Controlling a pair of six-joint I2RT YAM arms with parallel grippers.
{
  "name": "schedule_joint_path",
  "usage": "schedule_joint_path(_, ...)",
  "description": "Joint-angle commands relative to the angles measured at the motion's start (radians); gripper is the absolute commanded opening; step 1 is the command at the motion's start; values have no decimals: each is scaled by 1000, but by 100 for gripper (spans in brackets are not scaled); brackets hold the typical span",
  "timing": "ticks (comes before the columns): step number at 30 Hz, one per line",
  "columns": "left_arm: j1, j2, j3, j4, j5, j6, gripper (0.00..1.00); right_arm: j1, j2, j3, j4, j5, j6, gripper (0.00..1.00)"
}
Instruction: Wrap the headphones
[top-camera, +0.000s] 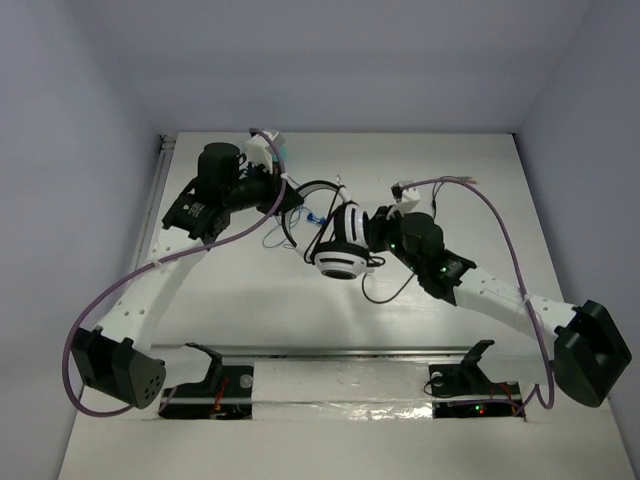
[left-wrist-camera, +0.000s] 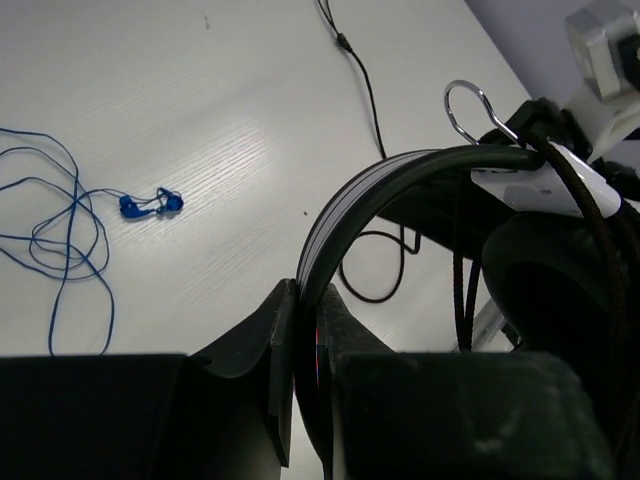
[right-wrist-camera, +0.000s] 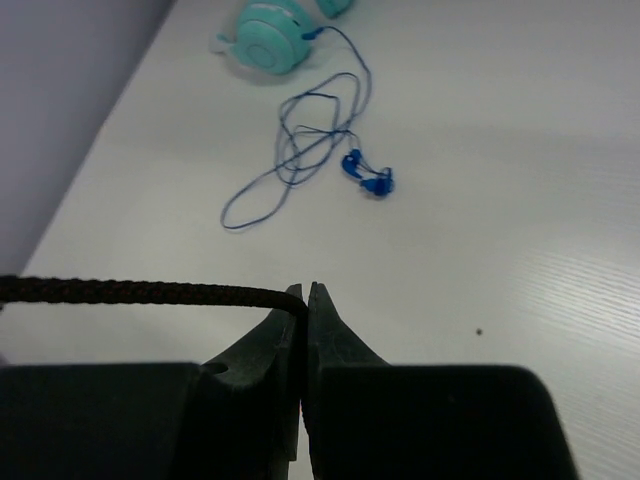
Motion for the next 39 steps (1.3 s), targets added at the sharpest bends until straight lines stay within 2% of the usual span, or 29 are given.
schedule_joint_path(1, 58, -23, 79, 195, 210, -154, 0, -11, -3, -64, 201, -117, 72, 0)
schedule_joint_path(4, 67, 5, 107, 262, 263, -249, 0, -11, 26, -165, 440, -266, 130, 0)
schedule_joint_path(5, 67, 11, 112, 282, 281, -290, 0, -11, 41, -214, 602, -306, 147, 0)
schedule_joint_path(6, 67, 19, 115, 325, 295, -312, 0, -11, 84, -228, 672, -384, 164, 8)
schedule_joint_path(8, 67, 23, 125, 332, 287, -332, 0, -11, 133, -228, 777, -433, 204, 20)
schedule_joint_path(9, 67, 23, 141, 324, 283, -332, 0, -11, 185, -213, 791, -464, 206, 27)
schedule_joint_path(15, 78, 51, 265, 234, 207, -303, 0, -11, 340, -202, 924, -518, 246, 30)
schedule_joint_path(21, 78, 92, 346, 267, 151, -371, 0, -11, 501, -231, 1091, -582, 321, 35)
schedule_joint_path(23, 78, 104, 371, 264, 88, -380, 0, 2, 526, -253, 1140, -593, 356, 37)
schedule_joint_path(25, 78, 126, 418, 244, 40, -381, 0, 35, 526, -268, 1124, -555, 364, 40)
schedule_joint_path(28, 87, 146, 454, 253, -58, -407, 0, 96, 498, -280, 1011, -486, 352, 42)
schedule_joint_path(31, 107, 160, 444, 298, -122, -470, 0, 175, 449, -303, 870, -362, 345, 42)
schedule_joint_path(34, 116, 166, 412, 321, -262, -506, 0, 257, 434, -293, 735, -280, 380, 40)
schedule_joint_path(36, 116, 172, 362, 361, -337, -527, 0, 303, 441, -262, 647, -262, 385, 32)
schedule_joint_path(39, 116, 178, 291, 393, -467, -546, 0, 398, 440, -175, 503, -216, 381, 14)
